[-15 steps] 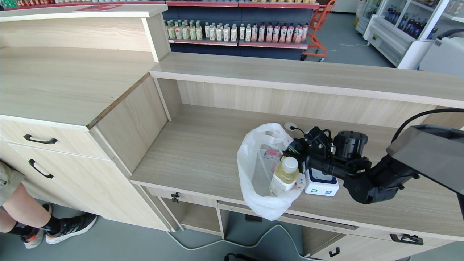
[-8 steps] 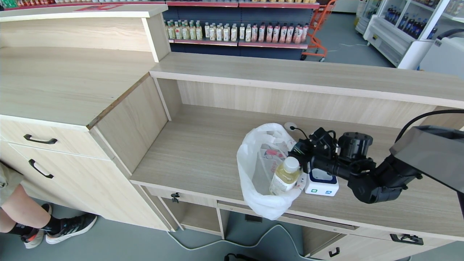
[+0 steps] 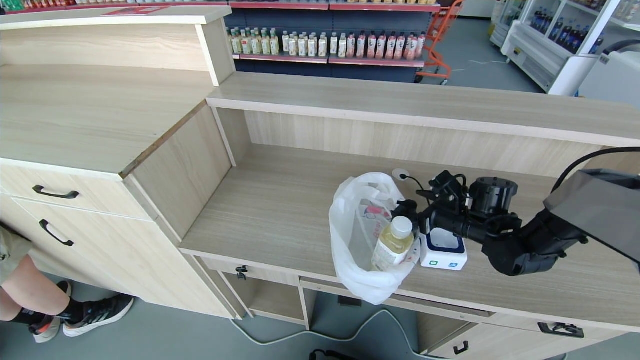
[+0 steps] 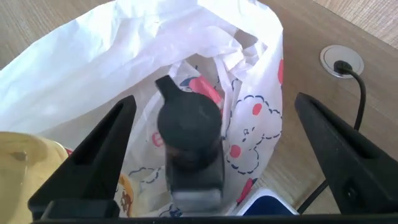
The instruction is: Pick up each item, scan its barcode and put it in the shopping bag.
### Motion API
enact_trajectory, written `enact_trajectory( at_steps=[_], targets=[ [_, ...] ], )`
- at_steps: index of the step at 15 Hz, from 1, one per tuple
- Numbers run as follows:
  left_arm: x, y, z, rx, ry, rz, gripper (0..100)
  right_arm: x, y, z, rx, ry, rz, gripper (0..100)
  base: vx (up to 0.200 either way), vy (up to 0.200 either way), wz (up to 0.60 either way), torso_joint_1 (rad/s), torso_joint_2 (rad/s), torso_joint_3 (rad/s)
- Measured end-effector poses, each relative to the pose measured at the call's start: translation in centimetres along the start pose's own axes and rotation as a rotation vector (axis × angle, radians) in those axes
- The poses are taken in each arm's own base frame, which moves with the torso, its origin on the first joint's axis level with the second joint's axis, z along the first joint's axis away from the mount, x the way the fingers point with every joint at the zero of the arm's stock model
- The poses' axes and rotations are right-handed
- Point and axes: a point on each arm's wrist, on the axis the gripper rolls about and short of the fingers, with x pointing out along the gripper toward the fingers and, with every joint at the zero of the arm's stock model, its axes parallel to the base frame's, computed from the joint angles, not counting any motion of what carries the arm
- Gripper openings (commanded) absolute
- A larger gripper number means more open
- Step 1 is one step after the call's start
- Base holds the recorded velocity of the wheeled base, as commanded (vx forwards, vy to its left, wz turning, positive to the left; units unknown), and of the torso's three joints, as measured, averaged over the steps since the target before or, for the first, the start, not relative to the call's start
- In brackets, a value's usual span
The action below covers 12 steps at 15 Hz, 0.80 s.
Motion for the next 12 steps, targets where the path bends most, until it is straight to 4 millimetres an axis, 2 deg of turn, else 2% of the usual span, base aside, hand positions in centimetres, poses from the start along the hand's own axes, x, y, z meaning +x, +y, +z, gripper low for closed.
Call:
enact_trajectory(
  at_steps=[4,7,9,12],
  targets=[
    [0.0,0.0,0.0,0.000,0.000,0.000,100,-1.4,-0.8,3.7,0.025,-0.063,-0.030,100,0.000,0.000,0.00,0.000,0.00,0.000],
    [0.0,0.0,0.0,0.000,0.001,0.000,100,-4.5,-1.0,6.8,0.023,-0.066,-0.055,100,0.000,0.000,0.00,0.000,0.00,0.000],
    [0.0,0.0,0.0,0.000,0.000,0.000,100,-8.2,-0.5,8.4,0.002,-0.059,-0.085,100,0.000,0.000,0.00,0.000,0.00,0.000],
    [0.0,0.0,0.0,0.000,0.001,0.000,100,-16.1,1.0,8.7,-0.038,0.019,-0.175,100,0.000,0.000,-0.60,-0.001,0.00,0.002]
  ],
)
